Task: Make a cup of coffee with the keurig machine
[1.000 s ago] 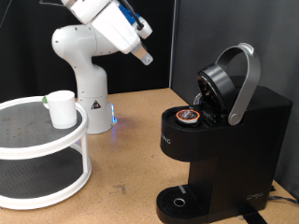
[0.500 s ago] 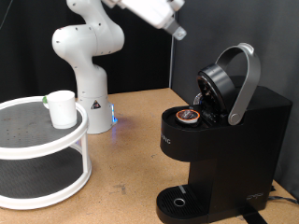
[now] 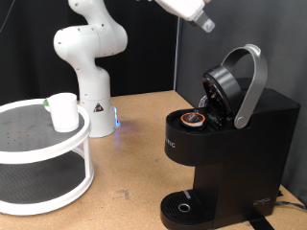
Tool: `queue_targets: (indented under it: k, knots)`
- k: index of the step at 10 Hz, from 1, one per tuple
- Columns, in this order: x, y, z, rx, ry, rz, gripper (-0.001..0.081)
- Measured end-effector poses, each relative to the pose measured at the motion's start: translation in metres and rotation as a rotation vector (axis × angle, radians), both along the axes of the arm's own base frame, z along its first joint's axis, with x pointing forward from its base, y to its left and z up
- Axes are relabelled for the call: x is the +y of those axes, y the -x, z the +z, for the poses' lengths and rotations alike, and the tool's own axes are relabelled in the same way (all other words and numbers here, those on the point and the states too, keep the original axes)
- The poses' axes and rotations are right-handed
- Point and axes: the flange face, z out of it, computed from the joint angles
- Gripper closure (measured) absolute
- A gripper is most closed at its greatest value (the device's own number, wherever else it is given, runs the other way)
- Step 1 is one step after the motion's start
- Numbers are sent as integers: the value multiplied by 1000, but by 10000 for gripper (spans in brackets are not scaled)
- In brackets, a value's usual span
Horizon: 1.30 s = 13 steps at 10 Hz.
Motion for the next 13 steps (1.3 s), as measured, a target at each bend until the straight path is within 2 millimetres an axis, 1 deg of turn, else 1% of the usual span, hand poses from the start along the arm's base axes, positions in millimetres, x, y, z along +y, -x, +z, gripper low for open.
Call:
queue_targets:
  k: [2, 4, 7, 9, 11, 13]
  knots:
    - [4, -4, 3, -56, -100, 3, 6]
    - [17, -9, 11, -104, -120, 9, 6]
    - [60, -13, 28, -137, -62, 96, 6]
    - [89, -16, 34, -125, -34, 133, 6]
    - [113, -17, 33, -105, -17, 152, 6]
    - [134, -18, 28, -93, -5, 159, 6]
